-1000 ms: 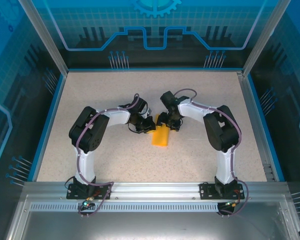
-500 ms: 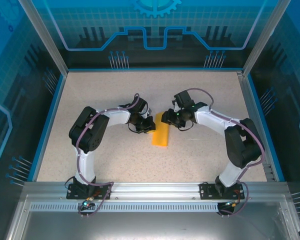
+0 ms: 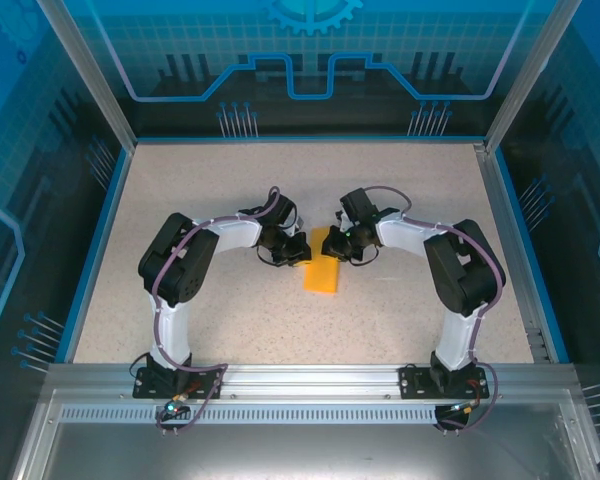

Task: Fold a paper plane with a square sheet of paper (pick it up from the middle)
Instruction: Fold the square sheet of paper in half at the center of the table.

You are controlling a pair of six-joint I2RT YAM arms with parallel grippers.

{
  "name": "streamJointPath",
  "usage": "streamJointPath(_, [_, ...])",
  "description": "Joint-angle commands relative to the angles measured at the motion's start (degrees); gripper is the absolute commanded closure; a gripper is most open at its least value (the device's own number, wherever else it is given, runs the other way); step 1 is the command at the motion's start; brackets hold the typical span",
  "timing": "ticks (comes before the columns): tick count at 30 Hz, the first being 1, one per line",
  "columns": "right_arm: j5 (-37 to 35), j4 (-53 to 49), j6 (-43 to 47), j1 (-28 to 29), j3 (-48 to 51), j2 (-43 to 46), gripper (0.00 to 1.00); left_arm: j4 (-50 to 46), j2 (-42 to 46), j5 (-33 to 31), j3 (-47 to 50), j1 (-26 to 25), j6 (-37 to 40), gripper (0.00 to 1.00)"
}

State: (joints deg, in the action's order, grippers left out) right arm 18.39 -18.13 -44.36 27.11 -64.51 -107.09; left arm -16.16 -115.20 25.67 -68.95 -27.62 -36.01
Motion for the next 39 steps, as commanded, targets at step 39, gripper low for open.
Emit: streamJointPath(39, [1.3,13.47,7.11,-7.66,13.78,3.7,0.89,-9.33,-5.29,-7.89,3.04,-0.64,-3.65,0.96])
